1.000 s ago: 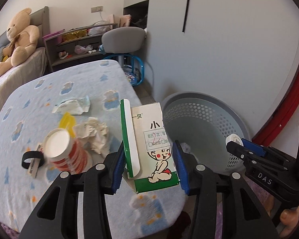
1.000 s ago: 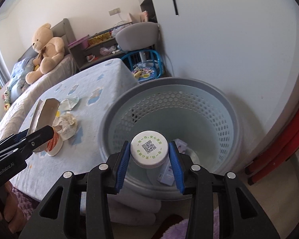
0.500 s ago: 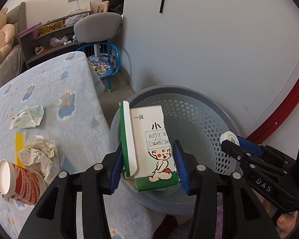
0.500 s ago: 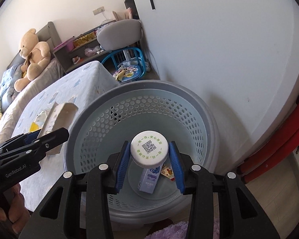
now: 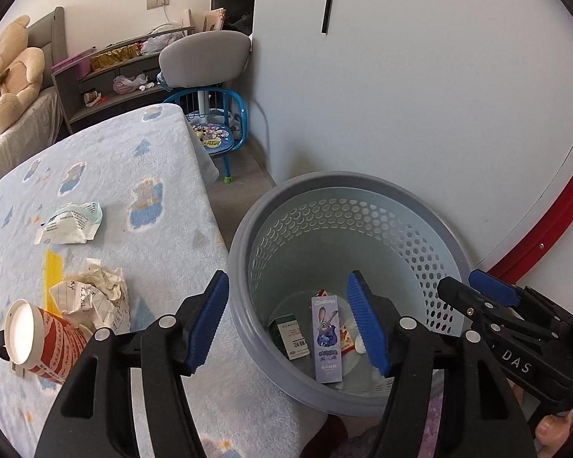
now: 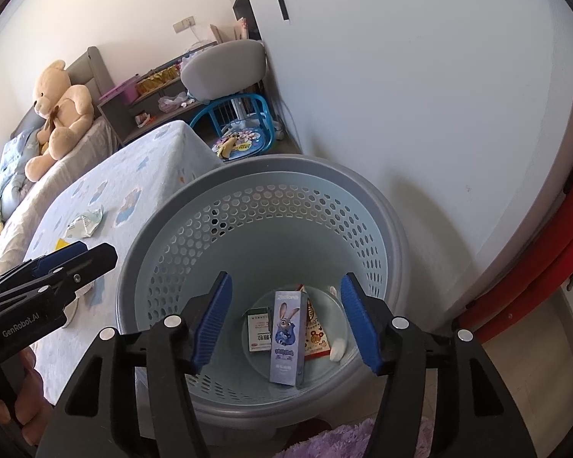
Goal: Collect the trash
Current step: 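Carry cap and carton over the grey basket and open both grippers, then move both grippers back from the basket toward the table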
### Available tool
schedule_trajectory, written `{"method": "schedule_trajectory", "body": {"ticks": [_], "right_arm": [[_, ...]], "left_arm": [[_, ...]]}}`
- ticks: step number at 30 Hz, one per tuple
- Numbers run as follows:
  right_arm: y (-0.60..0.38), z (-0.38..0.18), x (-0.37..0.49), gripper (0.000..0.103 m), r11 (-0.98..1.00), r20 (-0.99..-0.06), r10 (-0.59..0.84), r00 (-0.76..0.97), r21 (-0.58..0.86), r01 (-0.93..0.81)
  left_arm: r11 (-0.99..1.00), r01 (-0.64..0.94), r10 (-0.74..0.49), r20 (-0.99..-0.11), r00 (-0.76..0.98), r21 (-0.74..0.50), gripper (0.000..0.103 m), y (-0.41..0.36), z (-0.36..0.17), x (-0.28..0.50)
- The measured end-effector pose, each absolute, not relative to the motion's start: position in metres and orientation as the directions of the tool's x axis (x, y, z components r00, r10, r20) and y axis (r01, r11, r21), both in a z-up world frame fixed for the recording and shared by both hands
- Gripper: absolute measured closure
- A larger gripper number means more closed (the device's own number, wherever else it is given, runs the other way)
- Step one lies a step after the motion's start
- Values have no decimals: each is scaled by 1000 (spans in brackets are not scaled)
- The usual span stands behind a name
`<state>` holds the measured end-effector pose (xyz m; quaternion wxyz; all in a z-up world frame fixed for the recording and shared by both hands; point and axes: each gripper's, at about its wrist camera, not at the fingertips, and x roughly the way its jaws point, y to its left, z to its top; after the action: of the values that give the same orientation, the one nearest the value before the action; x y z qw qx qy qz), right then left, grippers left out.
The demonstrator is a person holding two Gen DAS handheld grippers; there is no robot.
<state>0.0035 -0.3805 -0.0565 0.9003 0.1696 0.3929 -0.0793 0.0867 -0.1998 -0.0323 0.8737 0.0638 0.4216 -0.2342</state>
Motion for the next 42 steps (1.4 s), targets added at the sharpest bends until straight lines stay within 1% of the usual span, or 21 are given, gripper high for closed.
{"method": "schedule_trajectory", "body": {"ticks": [4,6,14,19,23,25,28,33,37,42], "right_arm": [[-379,-58,1,42,929,-734,-2,679,251,274],[-379,-59,0,41,927,-732,2,681,256,273],[-378,-58,-7,37,924,-731,5,682,265,277],[-377,-58,-11,32,921,-729,8,685,273,280],[-373,-58,-15,30,920,-729,10,685,275,280],[-370,-57,-18,24,920,-725,9,688,276,278],[-366,-56,-22,21,920,-722,10,692,278,276],[-356,-56,-24,20,921,-722,19,692,283,269],[-342,-53,-26,15,927,-718,34,695,283,246],[-322,-49,-26,14,936,-713,54,700,280,213]], "left_arm": [[890,448,-345,-766,543,-83,39,-196,-31,85],[892,446,-342,-765,545,-81,37,-195,-30,84],[894,441,-337,-762,552,-76,36,-193,-28,80],[900,429,-331,-759,561,-76,31,-188,-26,76],[904,420,-329,-756,566,-79,31,-181,-25,73],[907,415,-326,-756,568,-80,31,-177,-25,70],[911,404,-320,-754,574,-80,31,-168,-24,65],[919,385,-312,-748,585,-82,31,-149,-21,55],[929,359,-300,-745,596,-87,31,-131,-20,49],[944,318,-275,-734,622,-84,31,-106,-18,43]]}}
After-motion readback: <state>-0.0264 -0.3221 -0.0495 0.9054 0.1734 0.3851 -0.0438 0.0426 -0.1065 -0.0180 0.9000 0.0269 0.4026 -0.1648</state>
